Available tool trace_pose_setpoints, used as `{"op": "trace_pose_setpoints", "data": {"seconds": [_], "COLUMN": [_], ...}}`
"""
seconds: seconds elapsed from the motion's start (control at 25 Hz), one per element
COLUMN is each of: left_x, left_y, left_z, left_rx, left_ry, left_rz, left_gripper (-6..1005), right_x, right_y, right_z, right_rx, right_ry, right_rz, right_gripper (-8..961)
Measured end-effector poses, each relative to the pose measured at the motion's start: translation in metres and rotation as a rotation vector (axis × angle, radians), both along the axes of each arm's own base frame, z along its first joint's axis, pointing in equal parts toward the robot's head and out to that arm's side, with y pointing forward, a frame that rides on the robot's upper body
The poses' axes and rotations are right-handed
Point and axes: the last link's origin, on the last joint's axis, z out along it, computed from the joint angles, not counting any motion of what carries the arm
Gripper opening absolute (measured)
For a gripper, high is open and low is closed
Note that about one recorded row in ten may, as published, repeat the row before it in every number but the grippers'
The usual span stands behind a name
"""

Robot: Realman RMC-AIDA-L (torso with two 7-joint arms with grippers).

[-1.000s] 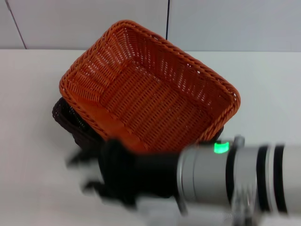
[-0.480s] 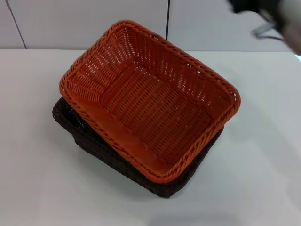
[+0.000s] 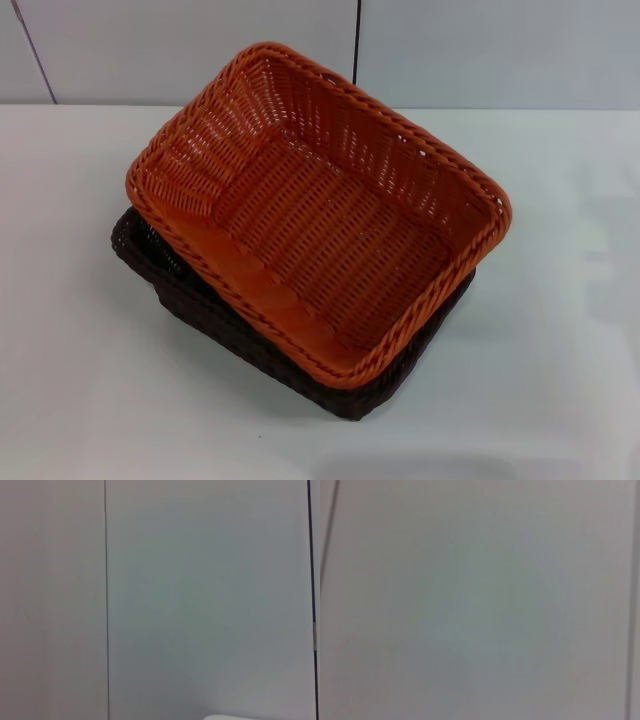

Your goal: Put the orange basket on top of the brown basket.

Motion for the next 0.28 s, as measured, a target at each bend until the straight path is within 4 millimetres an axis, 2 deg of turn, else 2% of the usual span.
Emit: {"op": "trace_pose_setpoints", "data": {"seconds": [0.04,0.08,0.12,0.28], "left_x": [-0.001,-0.002,-0.002,-0.004], "left_y": [0.0,-0.001,-0.001,-0.003], "left_z": [0.002,0.003,0.003,0.006], "left_rx": [0.008,0.011,0.011,0.015], "left_ry": [0.004,0.008,0.008,0.024], "left_rz": [0.0,0.002,0.002,0.007], "left_gripper": [770,770,770,770], "right_x": [0.015,0.015,0.028,0.035], "right_y": [-0.008,-0.008,-0.014,-0.018], "right_z": [0.003,0.003,0.004,0.004], "right_rx": [0.06,0.06,0.091,0.11], "right_ry": [0.047,0.047,0.081,0.094], "right_rz": [0.027,0.027,0.055,0.079], "right_gripper": [487,487,487,487]}}
